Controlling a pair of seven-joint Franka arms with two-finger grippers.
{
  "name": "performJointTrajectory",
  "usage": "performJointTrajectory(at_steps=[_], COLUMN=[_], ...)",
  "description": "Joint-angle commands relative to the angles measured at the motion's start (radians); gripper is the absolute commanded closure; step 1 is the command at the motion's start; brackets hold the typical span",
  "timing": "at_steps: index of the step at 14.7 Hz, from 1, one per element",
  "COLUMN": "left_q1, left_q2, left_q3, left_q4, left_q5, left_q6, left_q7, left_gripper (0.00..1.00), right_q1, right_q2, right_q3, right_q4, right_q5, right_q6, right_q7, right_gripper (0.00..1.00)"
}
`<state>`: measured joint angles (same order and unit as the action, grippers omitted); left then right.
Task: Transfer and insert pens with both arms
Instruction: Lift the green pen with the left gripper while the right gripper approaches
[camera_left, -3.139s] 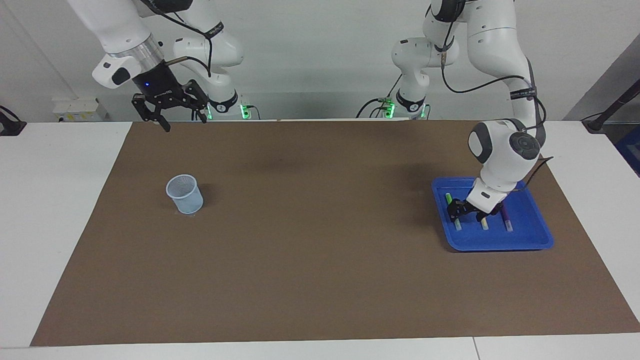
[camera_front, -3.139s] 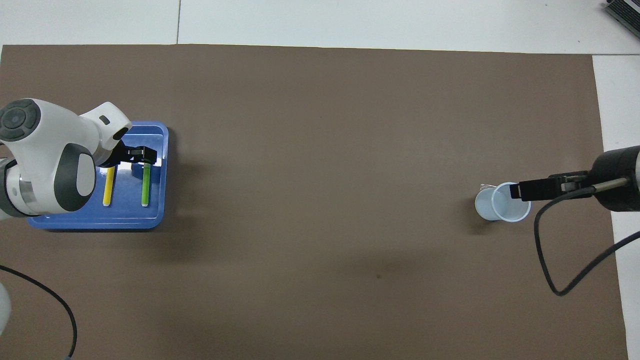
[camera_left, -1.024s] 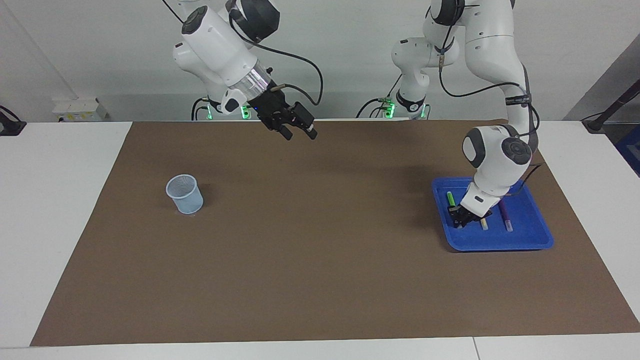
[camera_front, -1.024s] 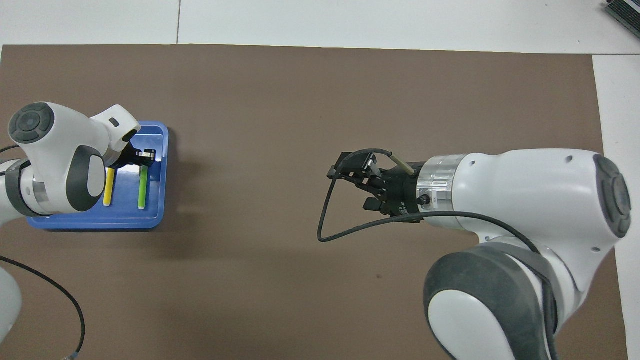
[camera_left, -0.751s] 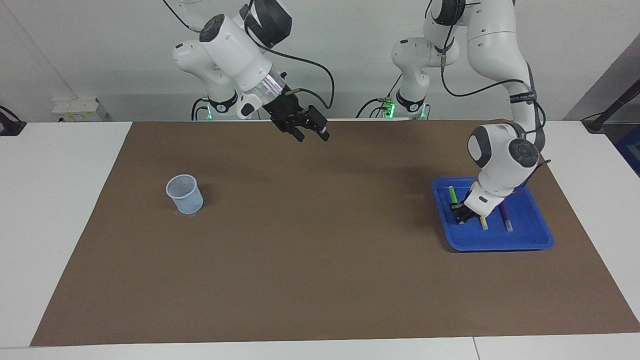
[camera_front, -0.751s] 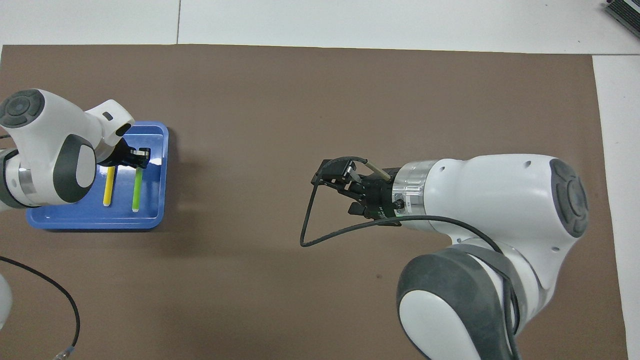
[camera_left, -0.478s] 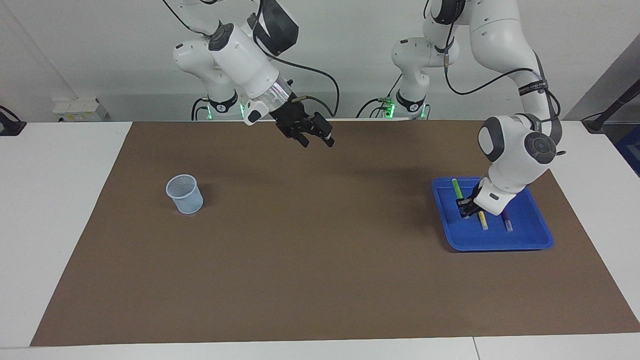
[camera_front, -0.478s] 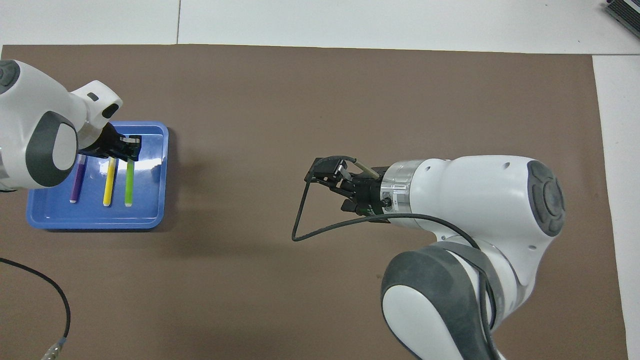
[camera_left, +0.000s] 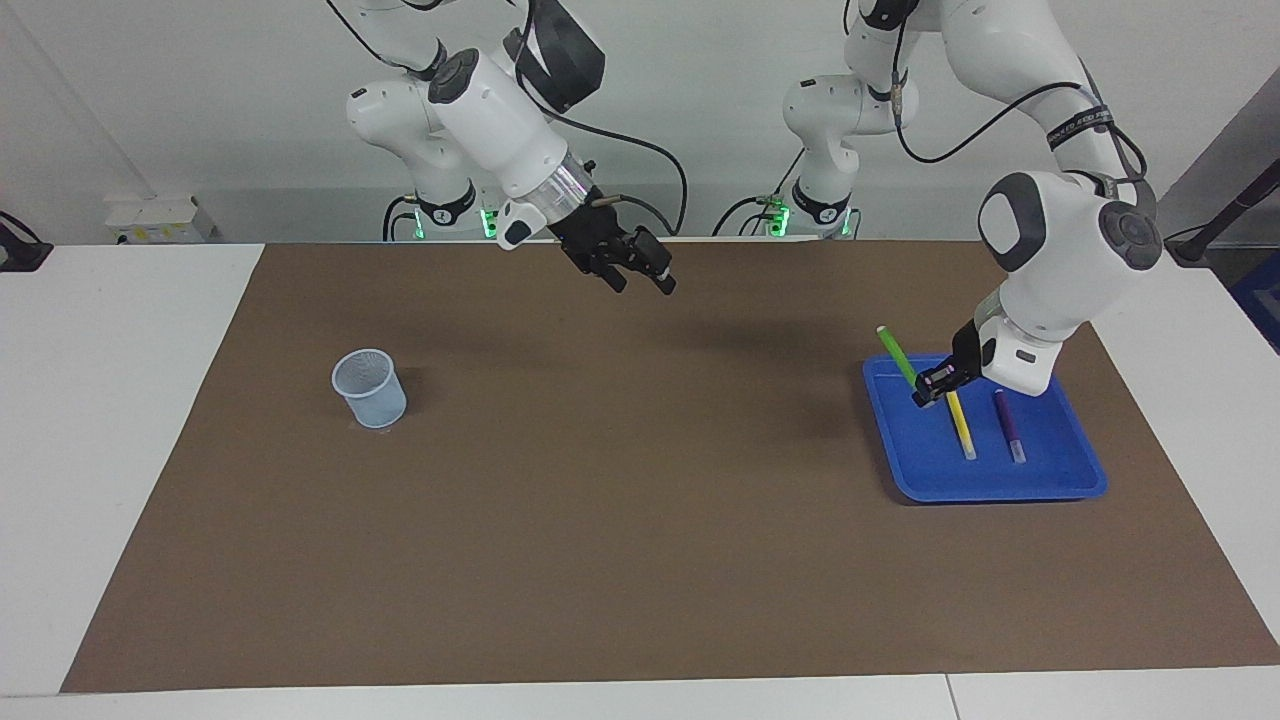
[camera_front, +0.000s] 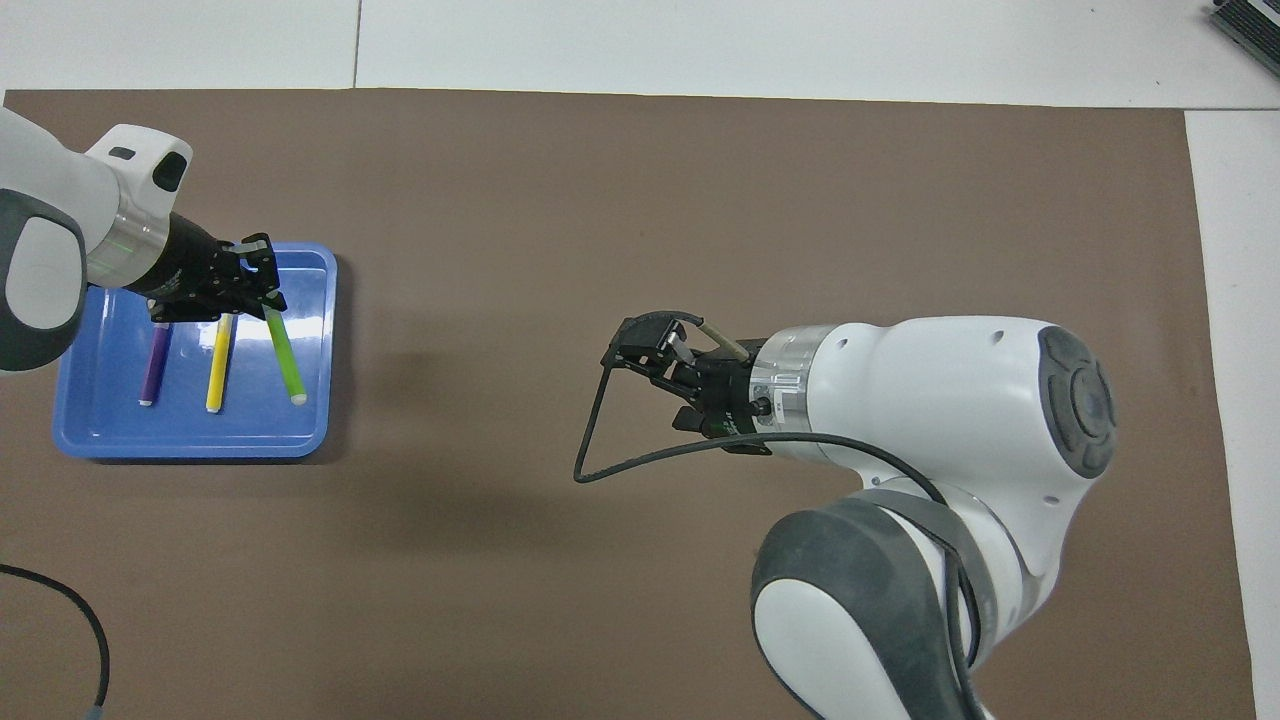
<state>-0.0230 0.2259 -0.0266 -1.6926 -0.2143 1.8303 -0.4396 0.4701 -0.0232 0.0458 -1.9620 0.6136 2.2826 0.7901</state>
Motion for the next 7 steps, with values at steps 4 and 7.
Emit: performJointTrajectory(at_steps=[4,7], left_q1=[0.000,0.005], left_q2=[-0.060,-0.086], left_q3=[0.008,0.010], left_q4=[-0.053,-0.102], left_q5=[-0.256,-0.374], left_q6=[-0.062,-0.046], left_q7=[-0.403,-0.555], left_gripper=[1.00,1.00], right_q1=[0.010,0.044], right_q2=[-0.003,-0.003], right_q3=[-0.003,-0.003], right_q4=[-0.005,-0.005], right_q5=[0.026,0.026], right_q6=[0.021,0.049], right_q7=[0.012,0.015], right_gripper=[0.00,0.00])
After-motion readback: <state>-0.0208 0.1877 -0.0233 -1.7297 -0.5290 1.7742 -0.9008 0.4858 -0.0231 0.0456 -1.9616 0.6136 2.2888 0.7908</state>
